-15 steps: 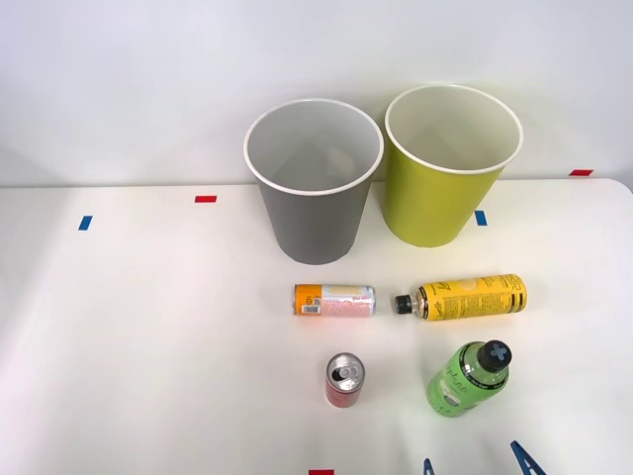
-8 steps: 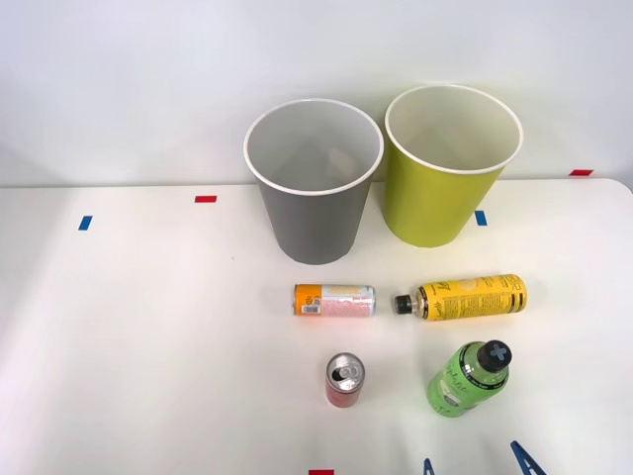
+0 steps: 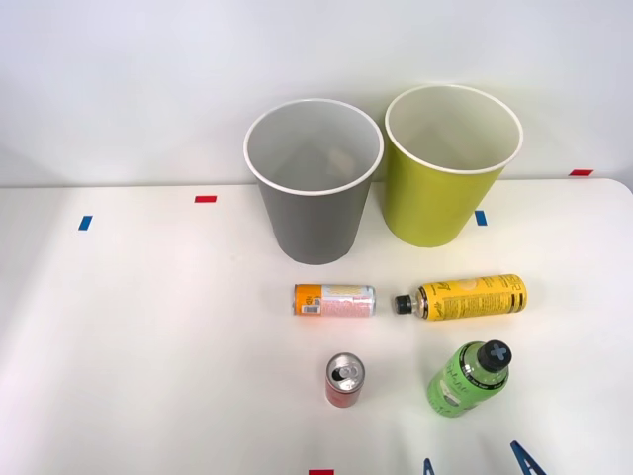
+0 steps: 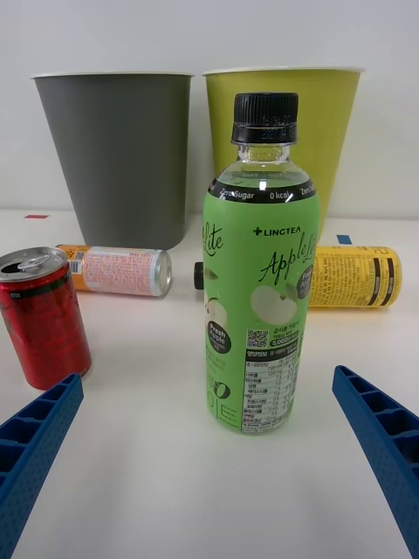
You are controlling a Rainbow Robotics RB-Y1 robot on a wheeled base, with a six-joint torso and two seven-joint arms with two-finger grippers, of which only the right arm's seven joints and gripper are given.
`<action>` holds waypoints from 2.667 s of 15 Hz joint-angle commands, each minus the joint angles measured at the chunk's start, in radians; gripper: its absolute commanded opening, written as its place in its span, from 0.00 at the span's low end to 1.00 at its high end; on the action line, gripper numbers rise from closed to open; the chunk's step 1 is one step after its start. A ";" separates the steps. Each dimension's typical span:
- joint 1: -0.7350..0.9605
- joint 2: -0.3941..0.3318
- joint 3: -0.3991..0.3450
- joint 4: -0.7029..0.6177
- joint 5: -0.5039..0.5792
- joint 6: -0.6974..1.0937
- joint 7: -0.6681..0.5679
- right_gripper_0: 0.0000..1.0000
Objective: Put cans in the gray bin, plastic bottles in the light green bin
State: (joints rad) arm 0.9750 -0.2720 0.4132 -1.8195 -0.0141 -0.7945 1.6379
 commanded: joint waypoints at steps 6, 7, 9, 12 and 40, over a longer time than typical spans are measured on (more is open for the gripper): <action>-0.045 0.017 -0.020 -0.006 -0.033 -0.046 -0.001 1.00; -0.052 0.022 -0.028 -0.006 -0.041 -0.046 -0.003 1.00; -0.064 0.031 -0.033 -0.006 -0.075 -0.048 0.008 1.00; -0.088 0.048 -0.042 -0.006 -0.086 -0.046 0.022 1.00; -0.305 0.109 -0.053 0.039 -0.164 0.087 0.059 0.12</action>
State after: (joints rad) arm 0.6708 -0.1620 0.3600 -1.7795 -0.1746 -0.7038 1.6976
